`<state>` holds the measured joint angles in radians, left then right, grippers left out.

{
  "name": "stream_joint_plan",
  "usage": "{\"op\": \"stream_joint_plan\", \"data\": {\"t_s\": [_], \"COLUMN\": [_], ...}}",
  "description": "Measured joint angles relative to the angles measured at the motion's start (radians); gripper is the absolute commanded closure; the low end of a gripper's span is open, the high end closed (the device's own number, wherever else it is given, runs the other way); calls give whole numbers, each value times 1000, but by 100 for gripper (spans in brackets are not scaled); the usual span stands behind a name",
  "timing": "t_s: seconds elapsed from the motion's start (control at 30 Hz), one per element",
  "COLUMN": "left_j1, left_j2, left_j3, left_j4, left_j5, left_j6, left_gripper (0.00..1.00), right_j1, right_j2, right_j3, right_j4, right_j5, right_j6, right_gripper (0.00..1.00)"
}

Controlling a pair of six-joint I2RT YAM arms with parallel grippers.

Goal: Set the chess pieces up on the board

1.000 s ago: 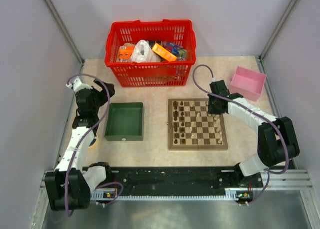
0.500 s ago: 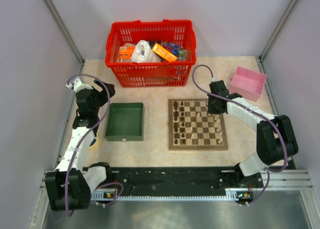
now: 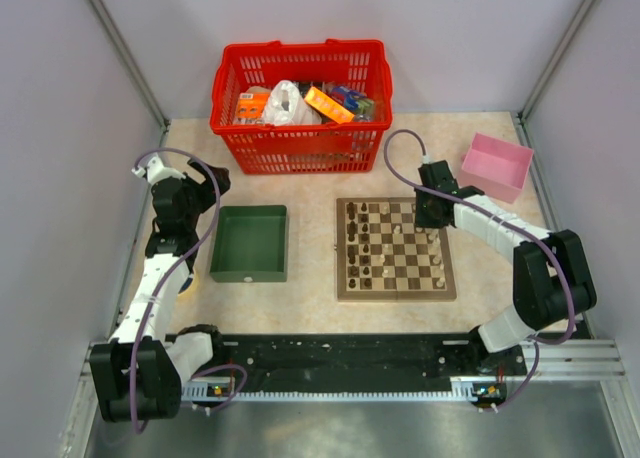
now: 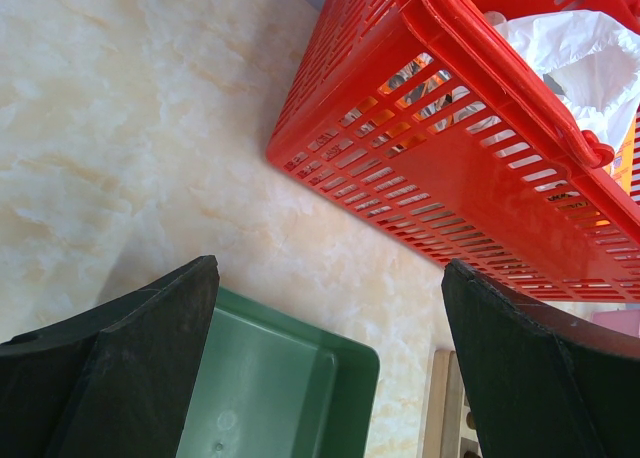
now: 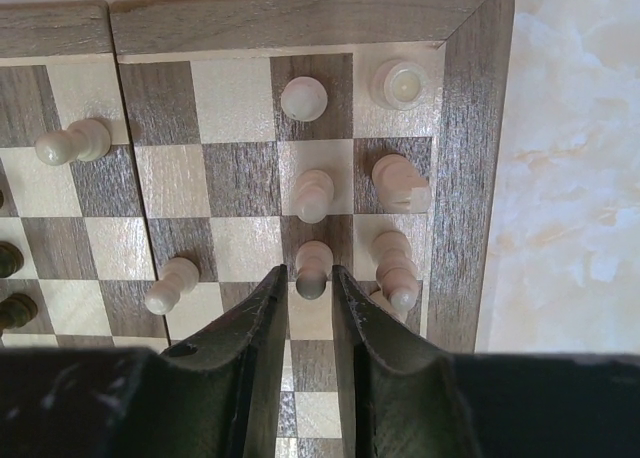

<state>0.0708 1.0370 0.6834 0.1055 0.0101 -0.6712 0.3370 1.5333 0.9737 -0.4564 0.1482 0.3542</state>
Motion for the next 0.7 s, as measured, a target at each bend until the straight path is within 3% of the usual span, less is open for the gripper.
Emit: {"op": "stream_joint_plan", "data": {"t_s": [0.7], "left_j1": [0], "left_j2": [0], "left_j3": [0], "left_j4": [0], "left_j5": [1], "left_j6": [-2], "left_gripper": [1], "right_j1": [46], "right_j2": [-42], "right_j3": [97], "right_j4": [-38], "right_j5": [-87], "right_j6": [-18], "right_gripper": [65]}}
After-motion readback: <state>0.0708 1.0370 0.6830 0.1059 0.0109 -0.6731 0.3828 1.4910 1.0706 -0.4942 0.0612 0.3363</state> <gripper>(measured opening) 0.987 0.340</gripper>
